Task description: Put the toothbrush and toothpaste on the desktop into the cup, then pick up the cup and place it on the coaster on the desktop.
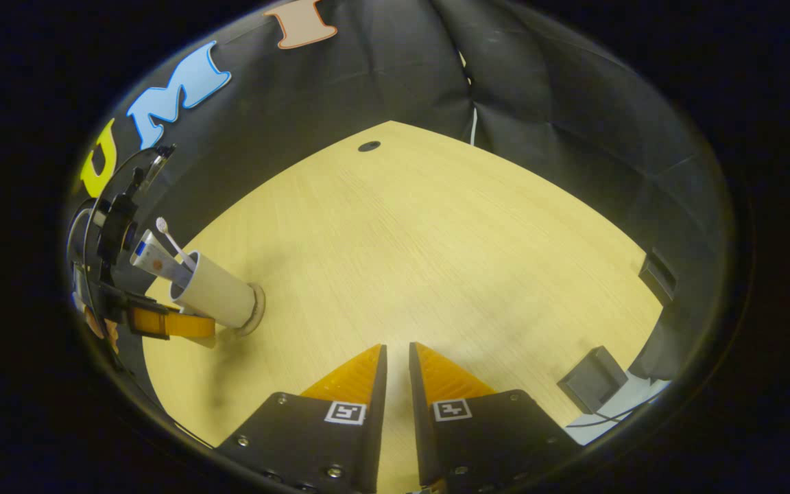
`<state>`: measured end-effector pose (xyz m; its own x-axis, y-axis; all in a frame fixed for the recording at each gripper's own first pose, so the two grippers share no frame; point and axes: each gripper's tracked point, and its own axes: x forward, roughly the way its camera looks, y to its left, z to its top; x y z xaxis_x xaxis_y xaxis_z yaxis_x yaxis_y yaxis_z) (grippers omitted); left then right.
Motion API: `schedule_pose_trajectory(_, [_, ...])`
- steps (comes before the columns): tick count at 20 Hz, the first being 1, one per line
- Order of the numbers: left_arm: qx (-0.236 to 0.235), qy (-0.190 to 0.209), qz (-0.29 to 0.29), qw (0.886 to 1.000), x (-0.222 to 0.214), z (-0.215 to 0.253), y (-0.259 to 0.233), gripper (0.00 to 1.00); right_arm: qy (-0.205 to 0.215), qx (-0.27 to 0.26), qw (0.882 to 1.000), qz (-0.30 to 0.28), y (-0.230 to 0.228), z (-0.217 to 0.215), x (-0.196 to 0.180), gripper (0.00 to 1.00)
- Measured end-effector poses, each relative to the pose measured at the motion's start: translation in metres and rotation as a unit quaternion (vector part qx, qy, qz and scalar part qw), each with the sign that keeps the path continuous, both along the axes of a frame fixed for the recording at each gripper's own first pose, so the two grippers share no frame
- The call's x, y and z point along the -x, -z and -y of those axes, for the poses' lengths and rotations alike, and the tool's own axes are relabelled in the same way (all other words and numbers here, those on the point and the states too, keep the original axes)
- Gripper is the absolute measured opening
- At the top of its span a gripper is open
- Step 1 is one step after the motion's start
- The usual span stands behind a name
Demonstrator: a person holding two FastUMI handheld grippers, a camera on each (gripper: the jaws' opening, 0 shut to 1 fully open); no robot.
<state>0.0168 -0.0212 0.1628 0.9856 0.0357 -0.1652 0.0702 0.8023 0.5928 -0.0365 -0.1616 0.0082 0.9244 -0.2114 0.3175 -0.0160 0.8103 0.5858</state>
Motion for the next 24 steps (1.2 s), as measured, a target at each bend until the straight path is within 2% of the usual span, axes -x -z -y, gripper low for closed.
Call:
schedule_pose_trajectory(6, [0.006, 0.001, -0.004, 1.0, 0.002, 0.002, -0.001, 0.29, -0.002, 0.005, 1.0, -0.004, 0.001, 0.001, -0.003, 0.21])
schedule_pose_trajectory(7, [0.005, 0.0, -0.005, 1.0, 0.001, 0.002, 0.002, 0.29, -0.003, 0.005, 1.0, -0.004, 0.001, 0.001, -0.003, 0.17])
schedule_pose_trajectory(8, [0.003, 0.0, -0.005, 1.0, 0.001, 0.003, 0.002, 0.3, -0.005, 0.005, 1.0, -0.005, 0.002, 0.001, -0.004, 0.21])
schedule_pose_trajectory(12, [-0.002, -0.008, 0.0, 1.0, 0.003, 0.005, 0.007, 0.38, -0.008, 0.009, 1.0, -0.007, 0.001, -0.001, -0.006, 0.21])
schedule_pose_trajectory(13, [-0.003, -0.013, 0.001, 1.0, 0.001, 0.002, 0.008, 0.42, -0.008, 0.011, 1.0, -0.007, 0.001, -0.001, -0.006, 0.21])
schedule_pose_trajectory(14, [-0.004, -0.013, 0.002, 1.0, -0.001, 0.0, 0.011, 0.56, -0.009, 0.012, 1.0, -0.007, 0.001, -0.002, -0.005, 0.21])
schedule_pose_trajectory(15, [-0.002, -0.013, 0.001, 1.0, 0.0, 0.002, 0.013, 0.58, -0.01, 0.013, 1.0, -0.007, 0.001, -0.002, -0.006, 0.21])
schedule_pose_trajectory(24, [0.016, 0.004, 0.009, 1.0, 0.019, -0.006, 0.023, 0.57, -0.019, 0.031, 0.999, -0.002, -0.01, -0.012, -0.005, 0.21])
